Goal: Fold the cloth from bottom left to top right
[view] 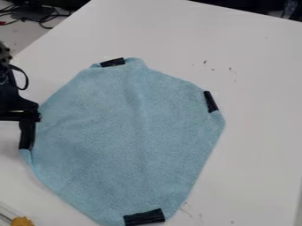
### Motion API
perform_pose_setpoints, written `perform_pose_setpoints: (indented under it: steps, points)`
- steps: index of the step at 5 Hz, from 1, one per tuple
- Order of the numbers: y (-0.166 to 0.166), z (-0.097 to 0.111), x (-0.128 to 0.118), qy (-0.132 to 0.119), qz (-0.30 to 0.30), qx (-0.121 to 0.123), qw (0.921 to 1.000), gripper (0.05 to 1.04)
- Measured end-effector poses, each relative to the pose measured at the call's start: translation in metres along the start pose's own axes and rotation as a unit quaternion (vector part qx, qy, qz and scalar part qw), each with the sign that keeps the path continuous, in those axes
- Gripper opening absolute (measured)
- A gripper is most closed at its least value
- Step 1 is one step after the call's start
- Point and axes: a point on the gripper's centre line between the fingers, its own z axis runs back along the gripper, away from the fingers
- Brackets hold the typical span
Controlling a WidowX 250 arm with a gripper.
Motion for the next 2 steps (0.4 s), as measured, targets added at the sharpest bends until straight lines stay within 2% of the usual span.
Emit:
perform_pose_setpoints:
  steps: [2]
  points:
    - [-0.0037,-0.0069,0.0065,0.005,-0.004,0.002,1.0000,1.000]
